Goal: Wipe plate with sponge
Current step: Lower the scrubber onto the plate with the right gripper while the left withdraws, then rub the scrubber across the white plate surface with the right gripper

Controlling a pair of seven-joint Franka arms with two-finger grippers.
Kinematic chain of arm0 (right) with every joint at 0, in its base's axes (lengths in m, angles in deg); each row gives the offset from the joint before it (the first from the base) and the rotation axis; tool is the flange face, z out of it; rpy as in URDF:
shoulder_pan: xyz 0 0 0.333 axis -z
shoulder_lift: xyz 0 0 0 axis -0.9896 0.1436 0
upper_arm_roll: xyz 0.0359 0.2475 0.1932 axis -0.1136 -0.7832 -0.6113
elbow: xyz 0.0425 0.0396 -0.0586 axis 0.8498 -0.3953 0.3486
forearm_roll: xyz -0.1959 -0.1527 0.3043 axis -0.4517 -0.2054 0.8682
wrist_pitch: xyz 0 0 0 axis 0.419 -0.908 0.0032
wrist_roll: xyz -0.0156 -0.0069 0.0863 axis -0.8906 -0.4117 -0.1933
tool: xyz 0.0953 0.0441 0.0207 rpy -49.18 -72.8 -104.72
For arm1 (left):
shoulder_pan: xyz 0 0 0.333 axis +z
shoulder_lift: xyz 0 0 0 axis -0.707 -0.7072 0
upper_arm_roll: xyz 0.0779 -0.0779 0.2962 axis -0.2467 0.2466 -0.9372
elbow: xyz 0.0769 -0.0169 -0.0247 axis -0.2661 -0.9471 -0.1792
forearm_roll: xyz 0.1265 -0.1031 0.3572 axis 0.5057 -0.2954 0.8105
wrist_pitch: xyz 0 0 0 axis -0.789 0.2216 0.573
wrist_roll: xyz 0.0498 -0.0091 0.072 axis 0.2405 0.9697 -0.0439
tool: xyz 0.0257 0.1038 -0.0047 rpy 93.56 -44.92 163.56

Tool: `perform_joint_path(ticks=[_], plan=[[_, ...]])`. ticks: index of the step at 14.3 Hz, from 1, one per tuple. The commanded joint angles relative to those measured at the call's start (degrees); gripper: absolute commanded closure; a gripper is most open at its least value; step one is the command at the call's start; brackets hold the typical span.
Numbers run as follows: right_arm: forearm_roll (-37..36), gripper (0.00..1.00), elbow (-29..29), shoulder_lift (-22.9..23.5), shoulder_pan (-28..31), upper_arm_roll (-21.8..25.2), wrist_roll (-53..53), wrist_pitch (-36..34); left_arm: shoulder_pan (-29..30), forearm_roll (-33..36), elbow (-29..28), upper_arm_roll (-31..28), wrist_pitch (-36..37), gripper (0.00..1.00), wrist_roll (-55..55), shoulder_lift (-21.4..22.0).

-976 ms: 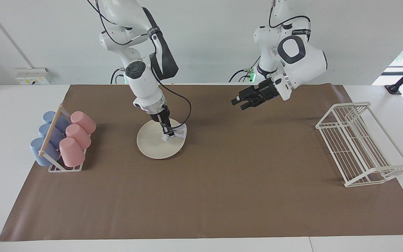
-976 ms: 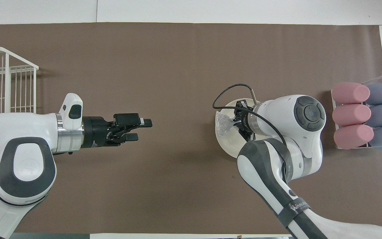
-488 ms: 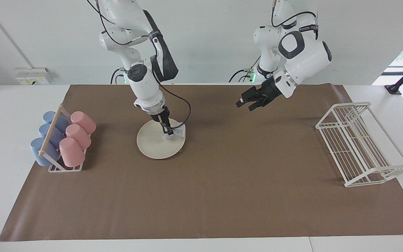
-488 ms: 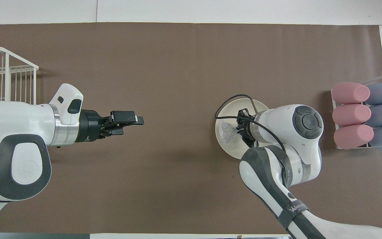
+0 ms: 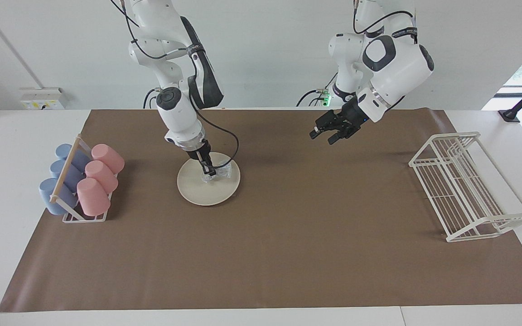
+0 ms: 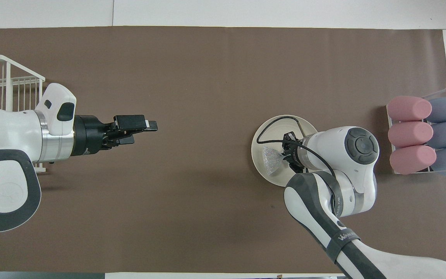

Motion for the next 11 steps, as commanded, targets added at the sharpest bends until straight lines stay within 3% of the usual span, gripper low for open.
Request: perform_joint_path(ticks=[1,5,11], plan=[[-0.7,1.0,-0.6,-0.1,3.4,-0.4,6.9,1.1,1.7,1.4,1.9,0.4,-0.1,0.0,-1.1,0.3],[-0.8,1.0,-0.6,0.4,8.9,-0.4,16.2,1.0,2.5,1.4,1.9,0.4,-0.1,0.0,-1.1,0.3],[-0.7,1.0,-0.6,1.1,6.5,-0.5,10.6,2.3,2.9,1.4,1.9,0.4,-0.1,0.0,-1.1,0.3]])
